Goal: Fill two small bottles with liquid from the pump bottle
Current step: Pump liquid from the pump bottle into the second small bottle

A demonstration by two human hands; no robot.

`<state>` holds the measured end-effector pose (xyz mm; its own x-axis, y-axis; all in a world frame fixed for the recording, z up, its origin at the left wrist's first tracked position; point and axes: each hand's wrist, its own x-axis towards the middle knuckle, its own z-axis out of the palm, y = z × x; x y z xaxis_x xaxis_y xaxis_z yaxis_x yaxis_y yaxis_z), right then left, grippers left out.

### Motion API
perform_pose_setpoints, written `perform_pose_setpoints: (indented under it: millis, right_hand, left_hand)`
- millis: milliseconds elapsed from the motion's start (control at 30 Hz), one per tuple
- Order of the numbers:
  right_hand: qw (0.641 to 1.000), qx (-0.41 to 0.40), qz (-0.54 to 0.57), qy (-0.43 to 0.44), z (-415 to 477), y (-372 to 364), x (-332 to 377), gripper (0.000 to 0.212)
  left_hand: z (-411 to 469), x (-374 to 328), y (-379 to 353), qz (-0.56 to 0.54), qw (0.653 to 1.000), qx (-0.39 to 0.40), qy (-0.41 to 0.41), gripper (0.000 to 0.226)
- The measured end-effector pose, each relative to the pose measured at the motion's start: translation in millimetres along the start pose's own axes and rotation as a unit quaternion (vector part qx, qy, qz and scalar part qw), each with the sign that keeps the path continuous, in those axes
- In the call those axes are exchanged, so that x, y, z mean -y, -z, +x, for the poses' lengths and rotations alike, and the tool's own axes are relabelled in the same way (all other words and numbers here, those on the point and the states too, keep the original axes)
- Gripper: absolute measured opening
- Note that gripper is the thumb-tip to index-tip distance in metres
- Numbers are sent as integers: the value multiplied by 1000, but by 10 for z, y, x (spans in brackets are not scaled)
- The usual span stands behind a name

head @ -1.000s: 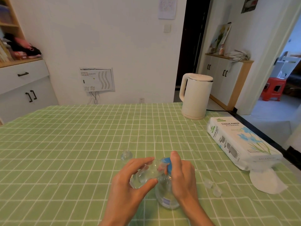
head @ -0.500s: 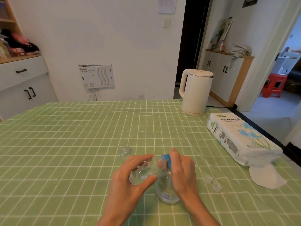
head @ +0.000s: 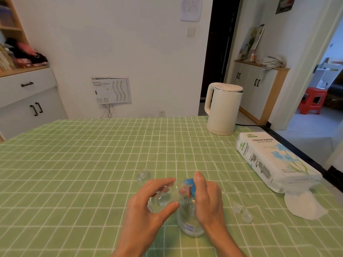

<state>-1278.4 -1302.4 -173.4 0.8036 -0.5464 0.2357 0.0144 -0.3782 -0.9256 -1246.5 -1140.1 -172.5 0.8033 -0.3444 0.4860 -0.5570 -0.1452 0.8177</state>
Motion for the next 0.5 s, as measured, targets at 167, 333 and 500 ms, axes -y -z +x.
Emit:
perform_pose_setpoints:
  millis: [167,333,500]
  right_hand:
    - [1000,-6,-25,13,8,7,41,69]
    - [1000,-4,-12,0,4,-10,-38,90]
    - [1000,-8,-16,-2,14,-21,-74,98]
  left_hand:
    - [-14,33,-2,9,1000,5,1,60]
    - [-22,20,5,4,1000,4,2,55]
    - [-14,3,8,3,1000,8,9,55]
